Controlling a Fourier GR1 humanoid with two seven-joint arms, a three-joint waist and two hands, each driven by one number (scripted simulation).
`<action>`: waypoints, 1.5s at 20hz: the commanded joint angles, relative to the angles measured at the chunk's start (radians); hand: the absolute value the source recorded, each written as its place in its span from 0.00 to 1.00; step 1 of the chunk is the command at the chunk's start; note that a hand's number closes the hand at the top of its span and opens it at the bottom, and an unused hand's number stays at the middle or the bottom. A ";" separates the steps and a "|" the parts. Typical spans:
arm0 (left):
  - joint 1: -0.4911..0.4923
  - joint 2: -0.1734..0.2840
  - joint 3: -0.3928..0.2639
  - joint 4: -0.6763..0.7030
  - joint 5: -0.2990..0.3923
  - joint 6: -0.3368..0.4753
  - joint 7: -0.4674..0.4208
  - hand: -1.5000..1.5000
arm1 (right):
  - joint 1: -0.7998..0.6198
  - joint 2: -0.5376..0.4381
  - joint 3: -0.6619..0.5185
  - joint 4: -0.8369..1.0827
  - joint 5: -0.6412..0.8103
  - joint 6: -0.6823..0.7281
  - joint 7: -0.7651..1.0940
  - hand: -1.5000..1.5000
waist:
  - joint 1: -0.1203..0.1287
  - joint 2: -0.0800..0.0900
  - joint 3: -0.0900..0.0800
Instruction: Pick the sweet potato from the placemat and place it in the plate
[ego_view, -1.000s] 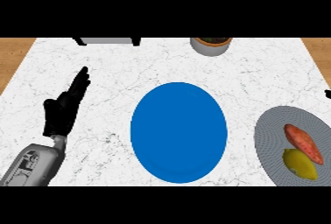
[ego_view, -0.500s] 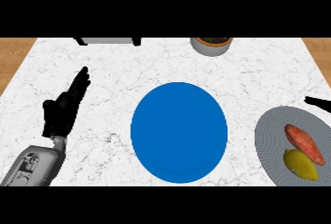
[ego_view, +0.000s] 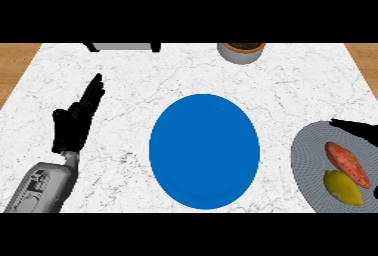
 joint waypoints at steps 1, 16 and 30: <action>0.011 -0.003 0.035 0.001 0.005 -0.037 -0.013 0.50 | -0.040 0.060 0.023 0.149 0.114 -0.049 -0.079 0.00 | 0.003 0.000 0.000; -0.052 -0.023 0.103 -0.021 -0.048 -0.090 0.080 0.50 | -0.063 0.166 -0.065 0.318 0.273 -0.209 -0.194 1.00 | -0.006 -0.001 0.000; 0.032 -0.067 0.122 -0.050 -0.098 -0.079 0.049 0.50 | -0.041 0.255 -0.227 0.238 0.237 -0.317 -0.063 1.00 | -0.036 -0.014 -0.003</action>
